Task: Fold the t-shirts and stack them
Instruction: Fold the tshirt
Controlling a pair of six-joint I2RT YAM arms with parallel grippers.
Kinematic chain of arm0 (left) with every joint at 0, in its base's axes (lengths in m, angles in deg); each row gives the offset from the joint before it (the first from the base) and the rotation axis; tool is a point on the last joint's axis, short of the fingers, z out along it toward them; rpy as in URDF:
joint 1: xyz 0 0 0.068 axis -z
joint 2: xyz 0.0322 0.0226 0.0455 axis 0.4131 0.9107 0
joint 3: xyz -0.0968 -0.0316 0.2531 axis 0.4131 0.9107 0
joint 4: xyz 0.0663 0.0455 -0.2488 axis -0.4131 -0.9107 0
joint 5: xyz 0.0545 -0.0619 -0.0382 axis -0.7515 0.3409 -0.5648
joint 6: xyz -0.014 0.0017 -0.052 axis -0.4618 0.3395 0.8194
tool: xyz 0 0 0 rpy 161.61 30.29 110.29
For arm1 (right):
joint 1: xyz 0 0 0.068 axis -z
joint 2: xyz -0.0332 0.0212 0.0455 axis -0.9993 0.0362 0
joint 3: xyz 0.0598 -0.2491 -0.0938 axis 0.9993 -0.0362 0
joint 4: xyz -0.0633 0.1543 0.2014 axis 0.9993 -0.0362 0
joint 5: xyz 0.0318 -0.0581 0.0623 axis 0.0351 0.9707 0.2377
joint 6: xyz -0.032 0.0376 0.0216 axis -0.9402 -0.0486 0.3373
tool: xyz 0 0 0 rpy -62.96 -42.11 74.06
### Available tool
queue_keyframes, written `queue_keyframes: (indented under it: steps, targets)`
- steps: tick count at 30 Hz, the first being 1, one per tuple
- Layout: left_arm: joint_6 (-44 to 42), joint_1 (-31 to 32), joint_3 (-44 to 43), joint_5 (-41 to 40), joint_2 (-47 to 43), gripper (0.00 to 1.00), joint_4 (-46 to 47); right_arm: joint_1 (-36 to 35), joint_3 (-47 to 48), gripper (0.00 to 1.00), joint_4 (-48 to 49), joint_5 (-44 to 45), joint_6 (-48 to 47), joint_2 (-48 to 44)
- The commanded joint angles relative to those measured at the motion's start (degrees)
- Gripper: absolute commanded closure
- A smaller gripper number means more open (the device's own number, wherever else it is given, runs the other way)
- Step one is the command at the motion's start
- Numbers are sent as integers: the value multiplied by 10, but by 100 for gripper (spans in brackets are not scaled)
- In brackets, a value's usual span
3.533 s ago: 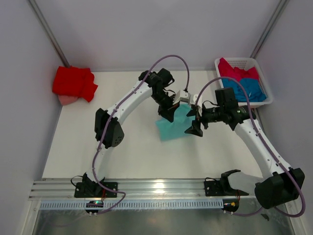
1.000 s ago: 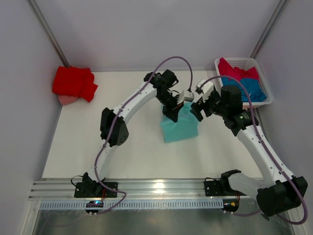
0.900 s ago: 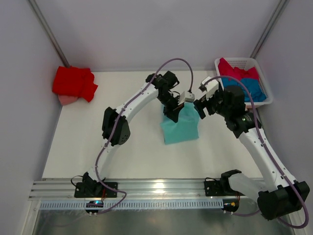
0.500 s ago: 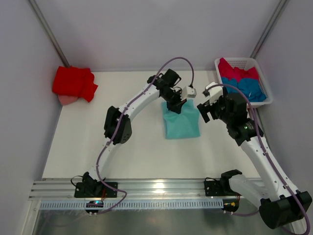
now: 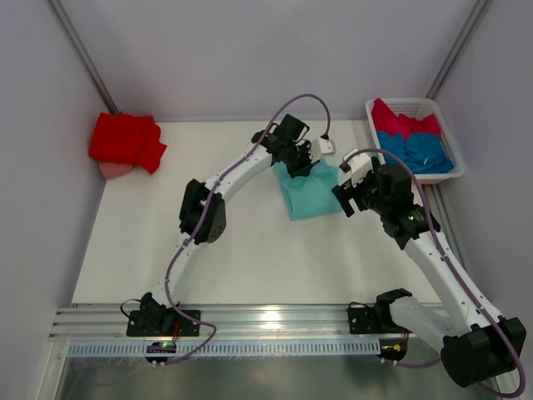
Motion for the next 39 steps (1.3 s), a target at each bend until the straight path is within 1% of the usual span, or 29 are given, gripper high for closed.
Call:
queue_keyframes:
  steps: [1,5,10,16,20,22,25,29,39]
  targets:
    - [4,-14,-18,-25,2,99,56,-1,4,7,20,-5,-1,-6]
    - [23,-26,-18,-49,5,100,97,-1,-7,7,9,-30,-9,-18]
    - [48,-36,-14,-81,6,99,149,-1,-14,7,1,-39,-13,-15]
    - [41,-36,-10,-97,8,99,166,-2,-10,7,-7,-66,-7,-9]
    - [38,-37,-8,-77,14,99,162,-1,-12,7,-7,-74,-6,-6]
    - [28,-37,-8,-43,13,99,136,-2,-12,8,-8,-75,-7,-4]
    - [23,-36,-10,-25,11,98,104,-2,-12,7,-8,-82,-7,-3]
    - [13,-37,-11,-49,11,98,92,-1,-10,7,-7,-86,-5,-2]
    - [33,-38,1,-80,16,98,126,-1,-10,7,-7,-91,-5,5]
